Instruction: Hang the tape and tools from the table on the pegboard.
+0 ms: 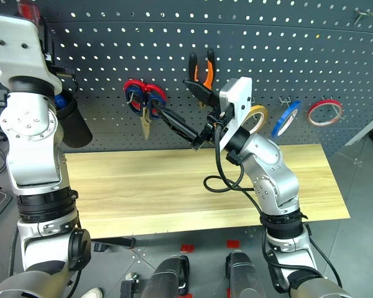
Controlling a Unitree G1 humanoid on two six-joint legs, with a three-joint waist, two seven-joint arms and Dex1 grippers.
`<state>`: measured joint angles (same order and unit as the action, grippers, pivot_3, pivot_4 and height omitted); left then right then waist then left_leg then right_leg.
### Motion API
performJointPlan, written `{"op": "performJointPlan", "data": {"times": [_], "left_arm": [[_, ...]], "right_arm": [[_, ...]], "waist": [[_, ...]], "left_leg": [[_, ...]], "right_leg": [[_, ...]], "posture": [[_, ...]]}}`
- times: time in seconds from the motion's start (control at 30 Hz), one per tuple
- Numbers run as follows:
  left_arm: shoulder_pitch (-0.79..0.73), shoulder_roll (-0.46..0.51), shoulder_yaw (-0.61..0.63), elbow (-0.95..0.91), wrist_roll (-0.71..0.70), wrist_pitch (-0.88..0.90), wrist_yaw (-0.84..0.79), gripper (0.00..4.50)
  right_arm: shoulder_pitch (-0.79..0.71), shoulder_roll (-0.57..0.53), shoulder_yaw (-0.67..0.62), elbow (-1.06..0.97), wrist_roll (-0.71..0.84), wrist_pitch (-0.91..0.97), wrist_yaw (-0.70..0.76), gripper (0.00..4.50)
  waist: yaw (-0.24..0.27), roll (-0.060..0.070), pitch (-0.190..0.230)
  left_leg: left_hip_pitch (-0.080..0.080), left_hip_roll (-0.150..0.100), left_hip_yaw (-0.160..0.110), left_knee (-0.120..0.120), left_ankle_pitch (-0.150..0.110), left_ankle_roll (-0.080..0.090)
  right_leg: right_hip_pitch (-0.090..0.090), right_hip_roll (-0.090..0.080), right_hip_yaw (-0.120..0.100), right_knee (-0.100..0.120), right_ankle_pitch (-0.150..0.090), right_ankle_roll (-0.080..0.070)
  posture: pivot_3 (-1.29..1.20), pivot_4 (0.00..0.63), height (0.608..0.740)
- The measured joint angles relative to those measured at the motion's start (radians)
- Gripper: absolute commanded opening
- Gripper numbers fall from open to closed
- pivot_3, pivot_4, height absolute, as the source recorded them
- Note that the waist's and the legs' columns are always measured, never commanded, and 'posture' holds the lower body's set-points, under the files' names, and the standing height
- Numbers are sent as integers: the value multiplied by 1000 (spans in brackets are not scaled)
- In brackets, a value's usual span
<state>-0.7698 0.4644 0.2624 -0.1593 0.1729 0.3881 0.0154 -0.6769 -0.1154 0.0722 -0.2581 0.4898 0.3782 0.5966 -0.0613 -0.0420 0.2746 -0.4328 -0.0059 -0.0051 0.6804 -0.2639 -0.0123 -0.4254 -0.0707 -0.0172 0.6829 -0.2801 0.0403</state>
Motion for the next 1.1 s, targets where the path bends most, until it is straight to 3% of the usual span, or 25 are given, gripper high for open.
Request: {"op": "performJointPlan", "data": {"times": [0.27, 0.63, 1.1], "left_arm": [[111, -40, 55, -89, -23, 112, 38, 927], [139, -40, 105, -181, -44, 223, 50, 4477], [144, -59, 93, -228, -74, 310, 38, 4477]], "right_arm": [[23, -17, 2, 0, -7, -1, 0, 4500], [24, -21, 7, 28, -11, -7, 8, 4500], [23, -27, 7, 40, -24, -21, 11, 4500]], "waist": [[-6, -1, 0], [-3, -1, -9], [-2, -1, -9]], "left_leg": [[0, 0, 0, 0, 0, 0], [0, 0, 0, 1, 0, 0], [0, -1, 0, 1, 0, 0]], "right_leg": [[0, 0, 1, 1, 0, 0], [0, 0, 1, 2, 0, 0], [0, 0, 1, 8, 0, 0]], "posture": [[-119, 187, 740], [-107, 196, 740], [-107, 196, 740]]}}
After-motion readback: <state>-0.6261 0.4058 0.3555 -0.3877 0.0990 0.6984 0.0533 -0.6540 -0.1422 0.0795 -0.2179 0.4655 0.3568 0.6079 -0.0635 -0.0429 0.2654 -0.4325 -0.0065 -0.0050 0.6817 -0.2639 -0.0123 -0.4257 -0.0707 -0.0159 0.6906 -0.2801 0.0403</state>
